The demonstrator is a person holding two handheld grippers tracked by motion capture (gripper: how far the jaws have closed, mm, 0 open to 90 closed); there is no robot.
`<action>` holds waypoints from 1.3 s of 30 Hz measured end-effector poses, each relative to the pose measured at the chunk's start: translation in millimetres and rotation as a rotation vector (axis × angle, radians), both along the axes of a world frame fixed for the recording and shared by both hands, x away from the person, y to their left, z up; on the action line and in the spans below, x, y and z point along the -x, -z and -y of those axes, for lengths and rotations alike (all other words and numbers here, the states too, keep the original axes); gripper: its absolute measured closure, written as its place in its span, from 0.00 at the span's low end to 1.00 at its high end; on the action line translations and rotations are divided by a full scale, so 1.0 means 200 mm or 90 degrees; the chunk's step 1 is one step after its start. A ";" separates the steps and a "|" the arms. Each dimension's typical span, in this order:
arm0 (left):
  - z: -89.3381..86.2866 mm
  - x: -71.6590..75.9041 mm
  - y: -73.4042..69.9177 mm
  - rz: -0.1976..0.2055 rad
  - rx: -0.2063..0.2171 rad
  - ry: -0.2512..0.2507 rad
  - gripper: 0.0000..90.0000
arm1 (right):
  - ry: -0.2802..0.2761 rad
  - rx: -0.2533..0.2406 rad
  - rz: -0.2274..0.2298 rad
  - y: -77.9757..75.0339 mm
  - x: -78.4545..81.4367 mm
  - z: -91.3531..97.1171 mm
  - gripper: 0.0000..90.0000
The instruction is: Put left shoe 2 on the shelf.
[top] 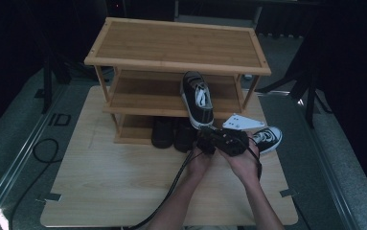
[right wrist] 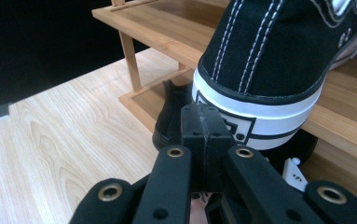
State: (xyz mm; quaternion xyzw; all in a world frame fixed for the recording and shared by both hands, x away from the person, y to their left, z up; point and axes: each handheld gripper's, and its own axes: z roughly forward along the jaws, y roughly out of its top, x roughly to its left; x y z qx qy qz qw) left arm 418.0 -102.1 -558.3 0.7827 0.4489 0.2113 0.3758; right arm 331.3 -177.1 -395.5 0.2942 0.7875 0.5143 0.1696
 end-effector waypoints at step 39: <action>0.00 0.00 0.00 -0.003 0.011 -0.010 1.00 | 0.054 0.014 -0.010 0.03 -0.15 0.04 1.00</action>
